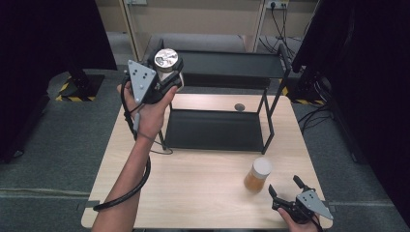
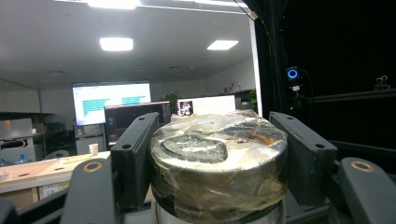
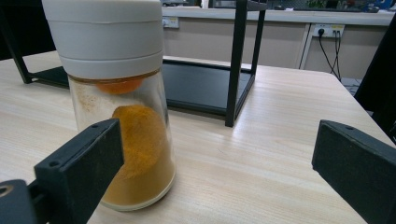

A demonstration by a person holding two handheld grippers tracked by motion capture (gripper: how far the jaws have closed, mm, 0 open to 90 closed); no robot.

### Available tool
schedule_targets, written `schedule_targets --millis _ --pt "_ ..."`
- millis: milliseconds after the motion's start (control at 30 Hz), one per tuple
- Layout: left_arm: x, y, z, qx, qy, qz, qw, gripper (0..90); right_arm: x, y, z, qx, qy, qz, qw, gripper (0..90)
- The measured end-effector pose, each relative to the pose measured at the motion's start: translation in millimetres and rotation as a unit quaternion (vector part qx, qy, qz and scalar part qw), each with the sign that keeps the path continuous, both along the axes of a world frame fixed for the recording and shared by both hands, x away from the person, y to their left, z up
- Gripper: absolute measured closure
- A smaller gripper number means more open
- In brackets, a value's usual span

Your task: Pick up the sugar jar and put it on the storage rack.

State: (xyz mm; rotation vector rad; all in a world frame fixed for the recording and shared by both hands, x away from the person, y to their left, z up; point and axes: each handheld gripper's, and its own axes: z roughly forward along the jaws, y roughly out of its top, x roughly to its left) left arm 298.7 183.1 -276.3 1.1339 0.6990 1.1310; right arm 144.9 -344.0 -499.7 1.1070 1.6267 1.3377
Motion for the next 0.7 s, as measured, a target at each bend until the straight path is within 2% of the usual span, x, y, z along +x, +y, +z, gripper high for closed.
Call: schedule_targets --millis 367,500,533,700 --pt "18.6 -2.1 18.0 -0.006 0.003 0.008 0.9999 35.0 0.0 -0.3 0.1 0.000 0.000 0.001 1.0000 2.4" --pt "28.1 -5.1 21.2 -0.001 0.005 0.020 0.9998 35.0 0.1 -0.5 0.1 0.000 0.000 0.001 1.0000 2.4" --pt "30.3 -5.5 22.6 0.005 0.006 0.024 0.9997 35.0 0.2 -0.3 0.3 -0.001 0.001 0.002 1.0000 2.4" --pt "44.6 -5.8 26.7 0.008 0.020 0.033 0.9992 35.0 0.0 -0.5 -0.2 0.000 -0.001 0.002 1.0000 2.4"
